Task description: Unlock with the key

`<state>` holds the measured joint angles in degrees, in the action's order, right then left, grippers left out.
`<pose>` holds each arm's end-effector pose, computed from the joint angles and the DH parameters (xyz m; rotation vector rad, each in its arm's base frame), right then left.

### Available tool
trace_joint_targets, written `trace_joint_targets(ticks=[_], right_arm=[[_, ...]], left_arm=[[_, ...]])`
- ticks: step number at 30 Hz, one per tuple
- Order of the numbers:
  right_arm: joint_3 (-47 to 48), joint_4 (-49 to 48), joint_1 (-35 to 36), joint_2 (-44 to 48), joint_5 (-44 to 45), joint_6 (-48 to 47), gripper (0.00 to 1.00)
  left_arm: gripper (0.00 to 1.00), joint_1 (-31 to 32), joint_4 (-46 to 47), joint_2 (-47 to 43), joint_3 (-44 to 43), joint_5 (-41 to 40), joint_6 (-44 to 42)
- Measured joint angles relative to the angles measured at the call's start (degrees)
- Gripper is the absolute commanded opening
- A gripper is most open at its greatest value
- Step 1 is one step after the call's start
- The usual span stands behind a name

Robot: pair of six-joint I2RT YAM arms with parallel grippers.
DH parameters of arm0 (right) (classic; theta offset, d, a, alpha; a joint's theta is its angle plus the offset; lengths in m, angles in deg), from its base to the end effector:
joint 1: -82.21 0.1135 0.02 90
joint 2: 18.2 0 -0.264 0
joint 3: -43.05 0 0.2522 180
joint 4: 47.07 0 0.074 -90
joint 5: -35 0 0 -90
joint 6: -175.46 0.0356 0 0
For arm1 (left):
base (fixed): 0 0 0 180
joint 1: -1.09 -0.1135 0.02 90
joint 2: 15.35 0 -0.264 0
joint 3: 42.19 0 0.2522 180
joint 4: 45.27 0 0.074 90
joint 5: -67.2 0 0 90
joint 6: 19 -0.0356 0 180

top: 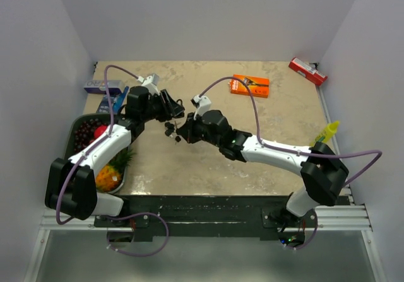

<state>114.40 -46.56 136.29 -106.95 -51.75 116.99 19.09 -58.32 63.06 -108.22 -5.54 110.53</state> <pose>0.2123 0.2897 0.2683 -0.3507 1.9705 0.9479 0.2924 -0.1061 0.2717 -0.1956 2.1133 -0.9234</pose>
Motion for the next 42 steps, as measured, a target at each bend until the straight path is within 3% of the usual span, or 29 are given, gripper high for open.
trace_joint_targets(ticks=[15,42], right_arm=[[2.8,2.14,-4.94,-4.87,-2.4,2.14,0.0],[4.0,1.46,-7.26,-5.77,-7.21,3.3,0.0]], left_arm=[[0.0,0.0,0.02,-0.02,0.59,0.04,0.37],[0.0,0.0,0.92,0.0,0.63,0.35,0.39]])
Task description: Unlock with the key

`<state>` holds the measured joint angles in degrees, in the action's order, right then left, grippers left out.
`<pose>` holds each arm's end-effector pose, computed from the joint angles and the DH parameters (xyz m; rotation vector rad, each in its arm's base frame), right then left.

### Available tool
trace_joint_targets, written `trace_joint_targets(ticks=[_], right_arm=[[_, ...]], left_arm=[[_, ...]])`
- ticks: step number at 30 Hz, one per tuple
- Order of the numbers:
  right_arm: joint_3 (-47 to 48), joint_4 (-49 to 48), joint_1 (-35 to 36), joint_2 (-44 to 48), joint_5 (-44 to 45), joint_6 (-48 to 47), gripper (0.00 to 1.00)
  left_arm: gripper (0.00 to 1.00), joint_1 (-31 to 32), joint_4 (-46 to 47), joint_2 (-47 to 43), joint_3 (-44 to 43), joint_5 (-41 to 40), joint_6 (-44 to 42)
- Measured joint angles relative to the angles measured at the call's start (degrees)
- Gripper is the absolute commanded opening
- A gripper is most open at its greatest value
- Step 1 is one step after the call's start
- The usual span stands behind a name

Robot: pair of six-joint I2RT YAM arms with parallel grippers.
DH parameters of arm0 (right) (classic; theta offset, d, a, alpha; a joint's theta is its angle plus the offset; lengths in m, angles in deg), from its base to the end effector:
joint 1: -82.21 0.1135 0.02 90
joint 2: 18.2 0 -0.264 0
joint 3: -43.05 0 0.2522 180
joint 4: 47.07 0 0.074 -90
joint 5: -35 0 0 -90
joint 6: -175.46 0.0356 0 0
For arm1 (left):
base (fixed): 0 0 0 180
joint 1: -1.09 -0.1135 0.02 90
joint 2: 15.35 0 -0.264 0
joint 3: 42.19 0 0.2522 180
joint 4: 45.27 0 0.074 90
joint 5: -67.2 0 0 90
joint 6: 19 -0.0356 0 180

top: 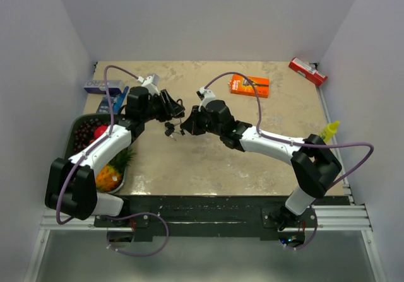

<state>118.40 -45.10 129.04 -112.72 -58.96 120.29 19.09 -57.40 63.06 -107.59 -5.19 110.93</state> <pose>0.2590 0.2797 0.2544 -0.2660 2.0602 0.9851 0.2919 -0.1062 0.2695 -0.1974 2.1100 -0.9347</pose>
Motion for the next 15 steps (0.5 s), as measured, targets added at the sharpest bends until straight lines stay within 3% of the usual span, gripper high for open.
trace_joint_targets(ticks=[15], right_arm=[[0.0,-2.01,-1.77,-0.02,-2.29,4.5,0.0]], left_arm=[[0.0,0.0,2.21,0.0,0.0,0.11,0.02]])
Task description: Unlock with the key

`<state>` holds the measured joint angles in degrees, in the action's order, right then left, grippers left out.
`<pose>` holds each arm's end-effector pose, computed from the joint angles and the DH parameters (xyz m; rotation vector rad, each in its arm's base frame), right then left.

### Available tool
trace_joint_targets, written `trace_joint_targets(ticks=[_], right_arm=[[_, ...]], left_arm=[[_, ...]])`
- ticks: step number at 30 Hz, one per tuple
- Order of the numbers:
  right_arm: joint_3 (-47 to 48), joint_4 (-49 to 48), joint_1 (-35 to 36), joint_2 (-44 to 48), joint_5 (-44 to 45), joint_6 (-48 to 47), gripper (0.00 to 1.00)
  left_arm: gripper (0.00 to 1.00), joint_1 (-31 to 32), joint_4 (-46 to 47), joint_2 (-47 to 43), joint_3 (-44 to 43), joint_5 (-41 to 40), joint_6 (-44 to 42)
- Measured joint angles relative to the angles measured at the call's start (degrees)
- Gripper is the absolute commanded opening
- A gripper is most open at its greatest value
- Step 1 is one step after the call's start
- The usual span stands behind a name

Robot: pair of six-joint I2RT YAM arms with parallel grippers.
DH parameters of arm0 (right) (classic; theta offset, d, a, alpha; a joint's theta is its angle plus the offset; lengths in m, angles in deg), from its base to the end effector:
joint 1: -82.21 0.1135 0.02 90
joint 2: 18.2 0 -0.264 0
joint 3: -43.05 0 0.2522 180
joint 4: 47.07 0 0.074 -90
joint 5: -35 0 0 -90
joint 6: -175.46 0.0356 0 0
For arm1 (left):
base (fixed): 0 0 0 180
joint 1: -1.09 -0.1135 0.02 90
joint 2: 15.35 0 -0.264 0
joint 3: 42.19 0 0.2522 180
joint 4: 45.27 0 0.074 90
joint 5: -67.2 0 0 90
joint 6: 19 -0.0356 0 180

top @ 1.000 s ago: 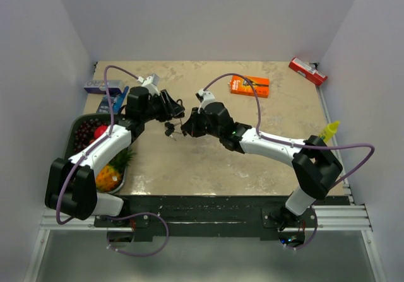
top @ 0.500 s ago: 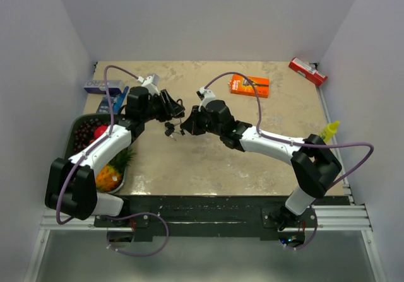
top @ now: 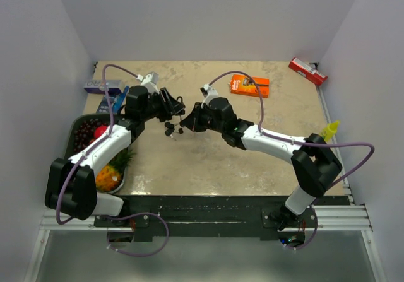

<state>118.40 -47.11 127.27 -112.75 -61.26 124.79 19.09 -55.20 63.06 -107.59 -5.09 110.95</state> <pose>0.2674 0.2735 0.2578 -0.1829 2.0530 1.0673 0.2934 -0.1067 0.2733 -0.1842 2.0718 -0.9461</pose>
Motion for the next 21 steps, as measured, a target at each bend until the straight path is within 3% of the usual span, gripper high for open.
trace_joint_targets(ticks=[10,21], right_arm=[[0.0,-3.8,-1.73,-1.46,-2.49,5.05,0.0],[-0.02,-4.66,-1.73,-1.84,-0.74,4.48,0.0]], left_arm=[[0.0,0.26,2.34,0.0,0.5,-1.51,0.04],[0.0,1.7,2.95,0.0,0.92,-4.02,0.04]])
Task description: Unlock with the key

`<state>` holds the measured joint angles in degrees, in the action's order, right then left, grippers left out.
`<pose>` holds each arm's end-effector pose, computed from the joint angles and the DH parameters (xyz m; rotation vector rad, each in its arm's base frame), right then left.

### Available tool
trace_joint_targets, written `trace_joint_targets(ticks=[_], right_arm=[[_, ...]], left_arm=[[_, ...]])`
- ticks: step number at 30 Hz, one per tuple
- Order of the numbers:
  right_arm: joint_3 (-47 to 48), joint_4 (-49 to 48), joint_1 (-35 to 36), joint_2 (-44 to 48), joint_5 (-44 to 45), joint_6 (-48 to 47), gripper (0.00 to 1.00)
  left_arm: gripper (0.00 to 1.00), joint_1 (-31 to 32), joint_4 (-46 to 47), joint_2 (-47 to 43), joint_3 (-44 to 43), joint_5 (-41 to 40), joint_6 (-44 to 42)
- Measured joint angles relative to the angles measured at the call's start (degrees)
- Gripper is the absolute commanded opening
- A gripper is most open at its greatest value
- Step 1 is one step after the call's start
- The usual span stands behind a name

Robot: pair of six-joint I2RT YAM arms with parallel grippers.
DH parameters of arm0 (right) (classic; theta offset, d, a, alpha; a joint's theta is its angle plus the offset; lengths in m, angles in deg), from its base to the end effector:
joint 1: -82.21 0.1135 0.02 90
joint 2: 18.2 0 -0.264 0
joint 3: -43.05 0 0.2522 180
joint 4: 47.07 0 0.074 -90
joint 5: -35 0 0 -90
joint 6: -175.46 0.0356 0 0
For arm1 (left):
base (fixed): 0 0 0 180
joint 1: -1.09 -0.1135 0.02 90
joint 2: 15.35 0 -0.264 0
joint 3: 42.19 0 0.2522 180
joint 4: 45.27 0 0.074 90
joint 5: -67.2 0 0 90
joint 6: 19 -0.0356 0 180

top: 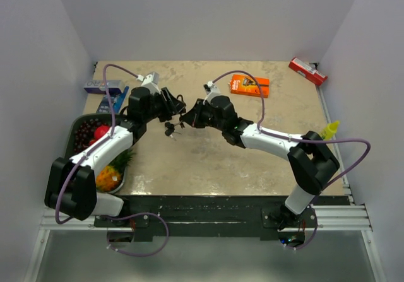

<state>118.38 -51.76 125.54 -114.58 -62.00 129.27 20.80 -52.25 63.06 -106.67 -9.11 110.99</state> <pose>0.2804 0.2705 0.2545 -0.0841 2.0220 1.1327 0.2920 -0.1136 0.2726 -0.1924 2.0296 -0.9077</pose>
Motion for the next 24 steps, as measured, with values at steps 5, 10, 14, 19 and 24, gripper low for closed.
trace_joint_targets(ticks=[5,10,14,19,24], right_arm=[[-1.77,-2.73,-0.04,0.9,1.57,-0.85,0.0],[-4.48,-6.88,-0.04,1.75,2.84,-2.08,0.0],[-7.63,-12.0,-0.07,2.34,3.65,-3.43,0.0],[-8.61,-14.43,-0.07,2.38,4.46,-5.27,0.0],[-10.03,-18.03,-0.17,2.38,4.92,-5.99,0.0]], left_arm=[[0.0,0.96,0.55,0.09,0.02,-0.28,0.0],[0.0,1.75,1.55,0.33,0.02,-0.5,-0.02],[0.0,2.51,1.86,0.68,0.02,-0.24,-0.04],[0.0,2.91,2.95,1.18,0.0,-0.5,-0.04],[0.0,3.23,3.96,1.25,-0.02,-0.83,-0.04]])
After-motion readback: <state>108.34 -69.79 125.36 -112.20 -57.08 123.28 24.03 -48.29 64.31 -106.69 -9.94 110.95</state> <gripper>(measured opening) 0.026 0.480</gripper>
